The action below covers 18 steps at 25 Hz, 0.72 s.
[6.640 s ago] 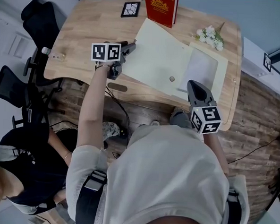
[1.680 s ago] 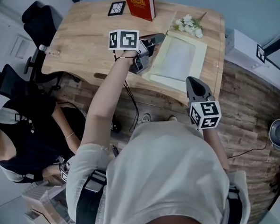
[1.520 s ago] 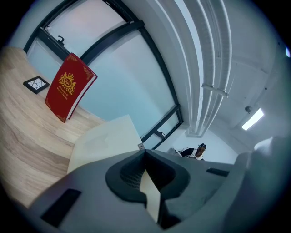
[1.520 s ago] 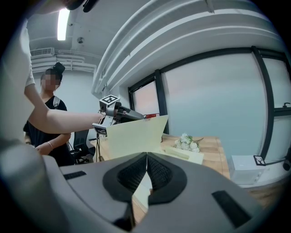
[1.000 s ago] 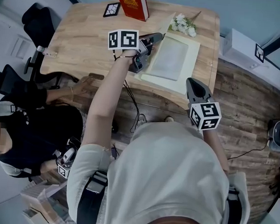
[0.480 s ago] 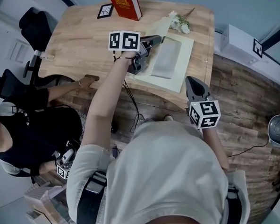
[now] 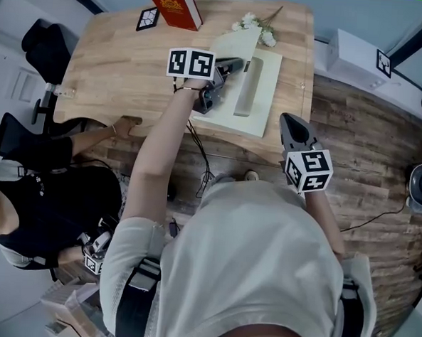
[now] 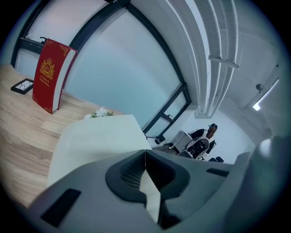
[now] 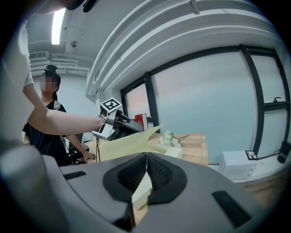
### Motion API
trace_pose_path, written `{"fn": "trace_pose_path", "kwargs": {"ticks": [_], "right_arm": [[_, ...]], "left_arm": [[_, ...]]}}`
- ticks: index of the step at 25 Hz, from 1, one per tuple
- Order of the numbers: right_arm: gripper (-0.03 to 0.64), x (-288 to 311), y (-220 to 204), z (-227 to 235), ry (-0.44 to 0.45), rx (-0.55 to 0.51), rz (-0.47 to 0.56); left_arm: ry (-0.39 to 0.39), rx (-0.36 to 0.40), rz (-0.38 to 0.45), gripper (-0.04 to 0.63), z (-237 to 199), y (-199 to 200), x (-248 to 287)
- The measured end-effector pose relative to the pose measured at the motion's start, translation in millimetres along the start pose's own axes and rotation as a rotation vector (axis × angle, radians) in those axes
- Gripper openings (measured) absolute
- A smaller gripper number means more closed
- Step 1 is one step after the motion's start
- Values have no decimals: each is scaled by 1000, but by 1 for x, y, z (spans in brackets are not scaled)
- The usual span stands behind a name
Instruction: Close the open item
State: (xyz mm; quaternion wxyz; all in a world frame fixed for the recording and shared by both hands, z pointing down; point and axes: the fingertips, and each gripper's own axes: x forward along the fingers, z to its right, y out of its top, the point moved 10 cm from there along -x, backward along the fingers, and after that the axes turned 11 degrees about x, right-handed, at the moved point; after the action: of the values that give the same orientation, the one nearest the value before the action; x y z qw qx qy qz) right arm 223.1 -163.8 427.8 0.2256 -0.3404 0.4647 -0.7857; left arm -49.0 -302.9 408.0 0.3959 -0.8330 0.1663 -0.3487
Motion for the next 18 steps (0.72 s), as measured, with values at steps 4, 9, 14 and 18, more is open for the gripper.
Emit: {"fn": "trace_pose_path", "kwargs": {"ticks": [4, 9, 14, 18], "right_arm": [[19, -2, -1, 5, -7, 7, 0], [18, -3, -2, 10, -12, 13, 0], [20, -3, -3, 12, -17, 18, 0], [18, -6, -3, 14, -26, 22, 0]], "left_arm": [[-6, 1, -36, 21, 3, -8, 14], [-10, 8, -87, 21, 5, -16, 27], [-16, 17, -131, 21, 8, -21, 40], [-19, 16, -160, 21, 9, -26, 49]]}}
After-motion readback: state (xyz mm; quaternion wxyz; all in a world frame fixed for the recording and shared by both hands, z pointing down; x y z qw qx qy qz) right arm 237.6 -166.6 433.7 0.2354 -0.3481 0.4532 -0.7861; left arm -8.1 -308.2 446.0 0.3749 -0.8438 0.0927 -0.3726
